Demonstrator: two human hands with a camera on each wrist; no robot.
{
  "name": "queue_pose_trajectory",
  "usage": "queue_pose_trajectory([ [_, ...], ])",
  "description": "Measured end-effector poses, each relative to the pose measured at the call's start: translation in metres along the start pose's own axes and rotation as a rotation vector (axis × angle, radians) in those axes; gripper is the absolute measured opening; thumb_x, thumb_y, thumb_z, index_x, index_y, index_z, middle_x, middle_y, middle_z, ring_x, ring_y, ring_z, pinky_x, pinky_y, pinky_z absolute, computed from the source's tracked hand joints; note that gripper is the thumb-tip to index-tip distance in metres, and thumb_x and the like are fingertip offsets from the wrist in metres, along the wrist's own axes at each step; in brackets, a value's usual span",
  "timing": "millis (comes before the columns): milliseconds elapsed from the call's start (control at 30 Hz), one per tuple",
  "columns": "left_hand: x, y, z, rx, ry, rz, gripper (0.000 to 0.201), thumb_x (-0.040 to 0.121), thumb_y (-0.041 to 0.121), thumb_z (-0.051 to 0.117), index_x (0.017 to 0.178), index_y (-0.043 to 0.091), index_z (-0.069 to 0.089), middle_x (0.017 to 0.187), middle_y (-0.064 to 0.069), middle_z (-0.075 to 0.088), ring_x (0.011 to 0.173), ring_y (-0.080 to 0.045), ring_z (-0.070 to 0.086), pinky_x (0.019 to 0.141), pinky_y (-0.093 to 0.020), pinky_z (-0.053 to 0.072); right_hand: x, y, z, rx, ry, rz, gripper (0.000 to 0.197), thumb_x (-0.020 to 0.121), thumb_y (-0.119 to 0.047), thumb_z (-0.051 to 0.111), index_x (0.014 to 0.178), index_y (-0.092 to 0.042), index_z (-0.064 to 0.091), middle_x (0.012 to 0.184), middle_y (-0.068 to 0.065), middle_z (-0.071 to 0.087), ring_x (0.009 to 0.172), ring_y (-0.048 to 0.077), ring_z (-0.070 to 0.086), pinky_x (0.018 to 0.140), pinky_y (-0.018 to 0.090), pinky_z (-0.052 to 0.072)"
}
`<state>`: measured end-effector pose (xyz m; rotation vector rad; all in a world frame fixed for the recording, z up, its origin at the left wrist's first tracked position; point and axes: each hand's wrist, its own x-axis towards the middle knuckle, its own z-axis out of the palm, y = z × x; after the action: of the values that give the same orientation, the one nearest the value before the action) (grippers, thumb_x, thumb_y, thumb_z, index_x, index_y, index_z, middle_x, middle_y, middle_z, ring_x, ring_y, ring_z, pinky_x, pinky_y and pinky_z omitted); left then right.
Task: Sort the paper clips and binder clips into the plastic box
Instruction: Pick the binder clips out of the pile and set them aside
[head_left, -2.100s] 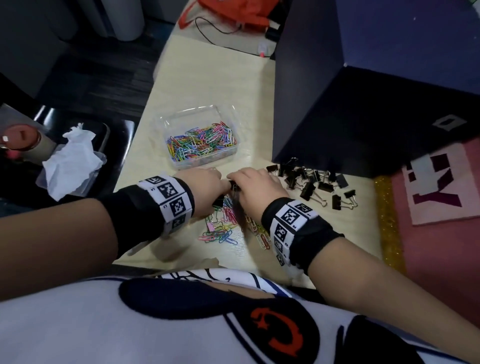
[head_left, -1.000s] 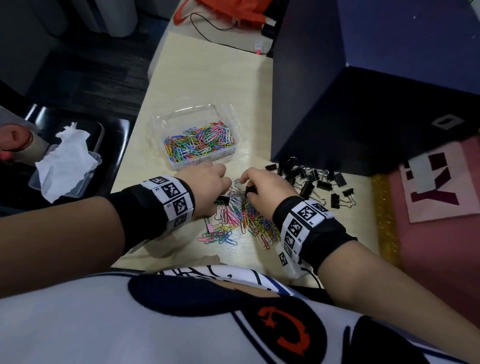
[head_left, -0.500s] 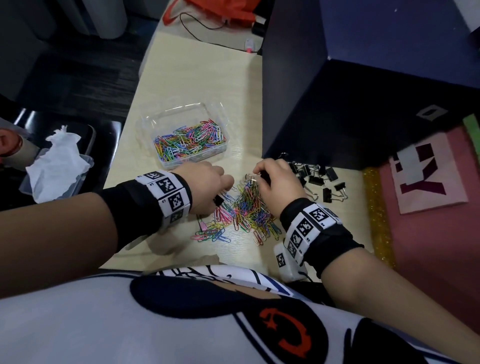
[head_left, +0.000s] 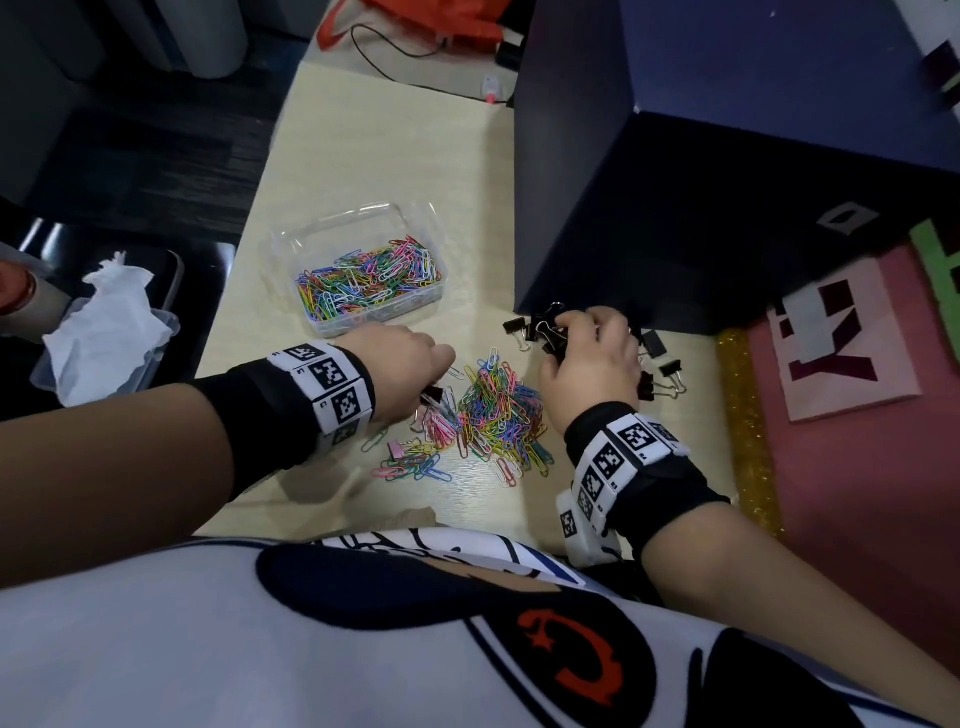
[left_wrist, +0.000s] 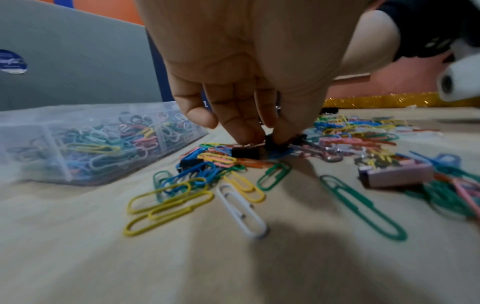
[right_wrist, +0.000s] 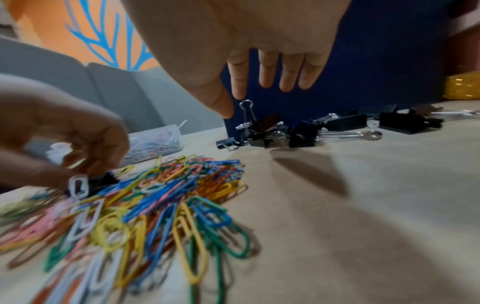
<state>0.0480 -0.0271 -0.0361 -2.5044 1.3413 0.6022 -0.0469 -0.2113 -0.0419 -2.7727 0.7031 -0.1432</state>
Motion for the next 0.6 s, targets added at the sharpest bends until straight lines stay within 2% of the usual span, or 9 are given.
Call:
queue_pose_trajectory([
  [67, 0.001, -0.003, 0.001, -0.050, 0.024, -0.028, 0.023, 0.088, 0.019, 0.053, 0.111, 0.021, 0.049, 0.107, -0.004, 0.060, 0.094, -0.029, 0.060, 0.075, -0.038, 0.051, -0.003, -0.007, 0.001, -0.007, -0.069, -0.141, 0.031, 0.085, -0.021, 0.056, 0.116, -0.021, 0.058, 0.128, 0.004, 0.045, 0.118, 0.027, 0.040, 0.099, 0.040, 0.034],
  [167, 0.001, -0.010, 0.001, -0.107, 0.065, -0.098, 0.025, 0.093, 0.016, 0.047, 0.117, 0.023, 0.051, 0.113, -0.003, 0.060, 0.101, -0.028, 0.059, 0.074, -0.034, 0.044, -0.007, -0.024, 0.003, -0.028, -0.299, -0.359, 0.023, 0.090, -0.021, 0.051, 0.110, -0.028, 0.060, 0.120, -0.003, 0.050, 0.116, 0.021, 0.041, 0.099, 0.037, 0.030],
  [233, -0.002, -0.016, 0.001, -0.108, 0.101, -0.124, 0.025, 0.094, 0.018, 0.047, 0.117, 0.024, 0.053, 0.114, -0.002, 0.059, 0.102, -0.027, 0.059, 0.076, -0.034, 0.046, -0.011, -0.038, 0.007, -0.050, -0.413, -0.468, 0.027, 0.092, -0.020, 0.047, 0.115, -0.028, 0.059, 0.120, -0.003, 0.052, 0.116, 0.022, 0.041, 0.100, 0.038, 0.030],
  [333, -0.009, -0.025, 0.006, -0.086, 0.086, -0.121, 0.024, 0.093, 0.024, 0.049, 0.116, 0.026, 0.056, 0.109, -0.002, 0.056, 0.101, -0.028, 0.058, 0.077, -0.037, 0.051, -0.015, -0.051, 0.016, -0.118, -0.496, -0.593, 0.039, 0.091, -0.018, 0.047, 0.128, -0.029, 0.051, 0.124, 0.000, 0.050, 0.116, 0.027, 0.042, 0.098, 0.040, 0.032],
  [467, -0.018, -0.026, 0.010, -0.072, 0.052, -0.126, 0.029, 0.091, 0.024, 0.050, 0.120, 0.027, 0.055, 0.112, -0.004, 0.052, 0.106, -0.027, 0.055, 0.080, -0.039, 0.052, -0.015, -0.058, 0.023, -0.244, -0.555, -0.656, 0.046, 0.092, -0.020, 0.046, 0.136, -0.035, 0.042, 0.125, 0.002, 0.046, 0.115, 0.029, 0.043, 0.099, 0.043, 0.031],
  [600, -0.020, -0.022, 0.012, -0.061, 0.080, -0.139, 0.027, 0.092, 0.028, 0.050, 0.117, 0.020, 0.056, 0.112, -0.005, 0.055, 0.106, -0.028, 0.055, 0.080, -0.037, 0.050, -0.012, -0.060, 0.027, -0.270, -0.530, -0.625, 0.046, 0.086, -0.014, 0.054, 0.130, -0.023, 0.043, 0.123, 0.004, 0.047, 0.115, 0.028, 0.045, 0.096, 0.041, 0.034],
])
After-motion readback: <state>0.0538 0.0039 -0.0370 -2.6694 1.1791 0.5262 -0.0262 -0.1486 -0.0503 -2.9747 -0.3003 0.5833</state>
